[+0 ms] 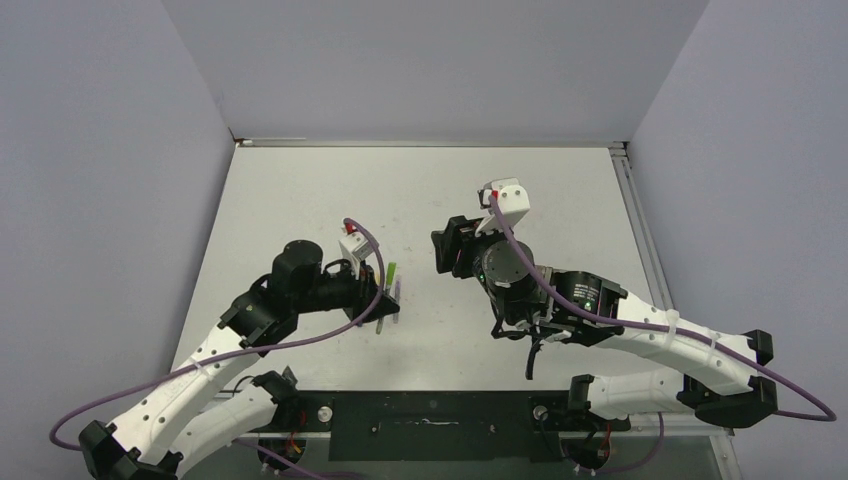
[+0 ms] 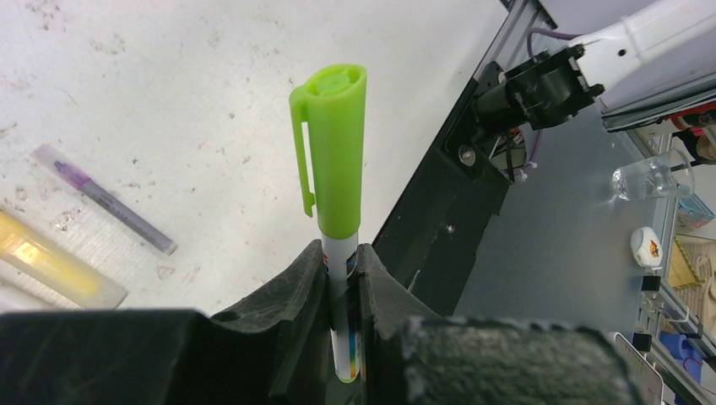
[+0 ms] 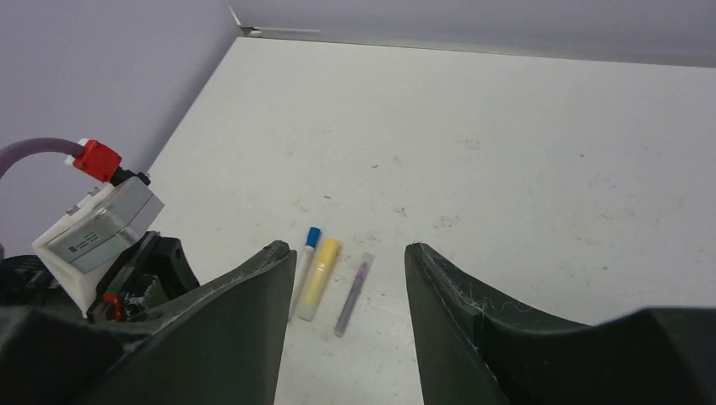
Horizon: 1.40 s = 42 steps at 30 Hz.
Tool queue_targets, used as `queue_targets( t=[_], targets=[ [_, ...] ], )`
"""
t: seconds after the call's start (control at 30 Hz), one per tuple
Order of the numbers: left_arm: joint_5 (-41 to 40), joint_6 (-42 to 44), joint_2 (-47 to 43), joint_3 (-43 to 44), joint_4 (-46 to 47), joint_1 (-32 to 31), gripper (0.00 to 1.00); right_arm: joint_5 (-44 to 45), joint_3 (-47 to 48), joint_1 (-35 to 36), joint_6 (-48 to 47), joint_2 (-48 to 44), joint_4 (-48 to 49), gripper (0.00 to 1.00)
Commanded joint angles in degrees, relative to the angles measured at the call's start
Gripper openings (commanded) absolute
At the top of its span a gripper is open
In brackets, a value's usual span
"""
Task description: Insert the pens into the pen caps
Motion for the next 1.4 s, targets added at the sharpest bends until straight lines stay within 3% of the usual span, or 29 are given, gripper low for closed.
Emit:
queue_targets(
  t=[0.0,0.27,0.83,1.37],
  targets=[
    [-4.5,-1.9,3.1,2.3,-0.8,-2.5,0.00,8.2,-0.6,-1.4,3.0,-1.5,-8.3,0.52],
    [-14.2,-5.0,11.8,4.7,-3.6,-6.4,0.00,7.5,-3.6,-5.7,6.5,-0.7,-16.4,0.55],
    [-36.3,-11.0,29.9,10.8,-8.2,-8.2,0.00,-1.4,-12.9,-11.3,8.8,0.2,-16.6,0.58],
    [-41.3,-12.3,41.8,13.5,-7.4,-7.2,0.02,-5.5,-16.4,-12.7,7.7,0.4,-14.3,0.58]
  ],
)
